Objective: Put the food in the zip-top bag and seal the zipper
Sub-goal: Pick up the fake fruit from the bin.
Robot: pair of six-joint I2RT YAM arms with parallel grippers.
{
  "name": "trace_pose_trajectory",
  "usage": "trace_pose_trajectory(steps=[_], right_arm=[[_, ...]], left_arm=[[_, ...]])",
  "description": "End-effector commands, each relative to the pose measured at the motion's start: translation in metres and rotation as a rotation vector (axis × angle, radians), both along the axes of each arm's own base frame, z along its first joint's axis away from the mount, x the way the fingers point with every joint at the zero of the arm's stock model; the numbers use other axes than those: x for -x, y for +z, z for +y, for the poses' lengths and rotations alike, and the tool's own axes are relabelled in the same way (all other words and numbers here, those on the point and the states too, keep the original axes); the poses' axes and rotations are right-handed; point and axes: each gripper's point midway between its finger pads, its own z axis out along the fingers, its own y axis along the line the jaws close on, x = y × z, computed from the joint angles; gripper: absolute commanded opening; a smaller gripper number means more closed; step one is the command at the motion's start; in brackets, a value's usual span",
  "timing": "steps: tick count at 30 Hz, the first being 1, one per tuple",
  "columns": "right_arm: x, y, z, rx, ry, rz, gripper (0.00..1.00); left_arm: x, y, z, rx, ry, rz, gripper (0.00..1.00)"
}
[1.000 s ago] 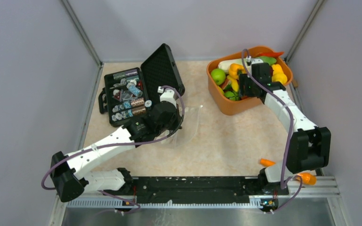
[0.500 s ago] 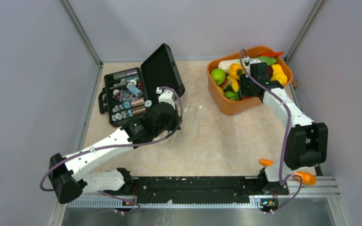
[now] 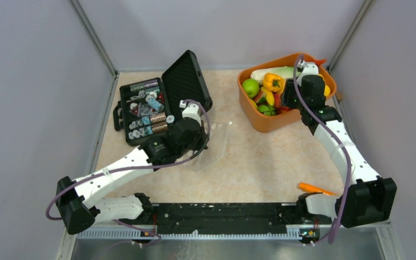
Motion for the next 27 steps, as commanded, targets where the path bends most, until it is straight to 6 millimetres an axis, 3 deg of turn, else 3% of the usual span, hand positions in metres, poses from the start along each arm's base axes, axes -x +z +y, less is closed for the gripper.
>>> trace_pose_trajectory(steps=[1, 10, 20, 27], right_arm=[[-0.001, 0.009, 0.004, -0.078, -0.02, -0.061, 0.06], [0.011, 0.06, 0.041, -0.324, 0.11, -0.243, 0.01], [0.04, 0.098, 0.042, -0.397, 0.138, -0.388, 0.0], [0.091, 0.125, 0.098, -0.604, 0.505, -0.46, 0.0]], left_arm=[[-0.006, 0.018, -0.005, 0.042, -0.006, -0.047, 0.0], [-0.005, 0.017, -0.008, 0.047, -0.021, -0.035, 0.0], [-0.006, 0.018, -0.007, 0.049, -0.01, -0.038, 0.0], [-0.006, 0.02, -0.005, 0.052, 0.0, -0.043, 0.0]])
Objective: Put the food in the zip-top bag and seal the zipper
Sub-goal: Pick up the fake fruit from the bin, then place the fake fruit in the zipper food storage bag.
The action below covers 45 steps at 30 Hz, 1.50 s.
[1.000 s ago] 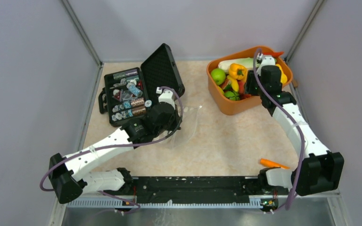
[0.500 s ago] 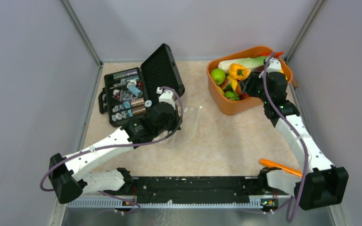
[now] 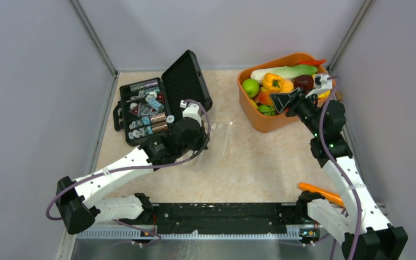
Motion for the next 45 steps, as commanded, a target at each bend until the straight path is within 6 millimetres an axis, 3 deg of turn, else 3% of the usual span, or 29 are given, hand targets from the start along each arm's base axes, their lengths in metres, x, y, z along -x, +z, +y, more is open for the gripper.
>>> trace_pose_trajectory(steps=[1, 5, 13, 23, 32, 39, 42, 45], right_arm=[[0.041, 0.034, 0.046, -0.129, 0.312, -0.145, 0.0], [0.07, 0.03, 0.073, -0.124, 0.467, -0.172, 0.0], [0.112, -0.002, 0.121, -0.092, 0.67, -0.154, 0.0], [0.128, -0.037, 0.157, 0.027, 0.753, -0.162, 0.0], [0.117, -0.066, 0.185, 0.239, 0.611, -0.362, 0.0], [0.086, -0.084, 0.19, 0.366, 0.467, -0.367, 0.0], [0.079, -0.093, 0.2, 0.412, 0.472, -0.317, 0.06], [0.077, -0.087, 0.206, 0.41, 0.446, -0.355, 0.11]], left_arm=[[-0.008, 0.02, -0.004, 0.051, 0.015, -0.048, 0.0], [-0.008, 0.021, -0.004, 0.053, 0.019, -0.05, 0.0], [-0.01, 0.025, -0.008, 0.06, 0.01, -0.057, 0.0], [-0.011, 0.027, -0.01, 0.066, 0.005, -0.056, 0.0], [-0.003, 0.029, -0.01, 0.093, -0.009, -0.029, 0.0], [0.001, 0.043, -0.003, 0.121, -0.007, -0.063, 0.0], [0.001, 0.05, -0.003, 0.12, -0.019, -0.078, 0.0], [0.001, 0.057, -0.004, 0.128, -0.026, -0.09, 0.0]])
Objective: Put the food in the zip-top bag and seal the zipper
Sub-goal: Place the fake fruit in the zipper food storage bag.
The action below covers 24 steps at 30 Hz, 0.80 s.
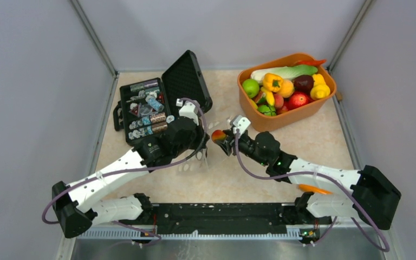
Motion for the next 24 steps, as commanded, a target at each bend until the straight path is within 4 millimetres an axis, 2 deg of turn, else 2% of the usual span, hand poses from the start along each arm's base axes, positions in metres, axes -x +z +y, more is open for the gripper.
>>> trace_pose_trajectory(steps=[1, 5, 12, 16, 20, 24], right_arm=[[-0.012, 0.045, 0.009, -0.074, -0.058, -0.135, 0.14], [-0.01, 0.049, 0.015, -0.092, -0.03, -0.148, 0.23], [0.007, 0.053, 0.028, -0.16, 0.076, -0.108, 0.27], [0.002, 0.047, 0.029, -0.121, 0.053, -0.075, 0.52], [0.007, 0.06, 0.029, -0.15, 0.067, -0.059, 0.55], [0.013, 0.072, 0.024, -0.184, 0.078, -0.062, 0.63]], left_arm=[[-0.003, 0.037, -0.005, 0.073, -0.013, -0.068, 0.0], [-0.005, 0.041, -0.001, 0.078, 0.004, -0.081, 0.0], [-0.005, 0.048, 0.006, 0.086, 0.034, -0.1, 0.0], [-0.005, 0.05, 0.009, 0.089, 0.043, -0.109, 0.0], [-0.007, 0.044, 0.013, 0.072, 0.064, -0.105, 0.0], [-0.008, 0.042, 0.015, 0.069, 0.072, -0.102, 0.0]])
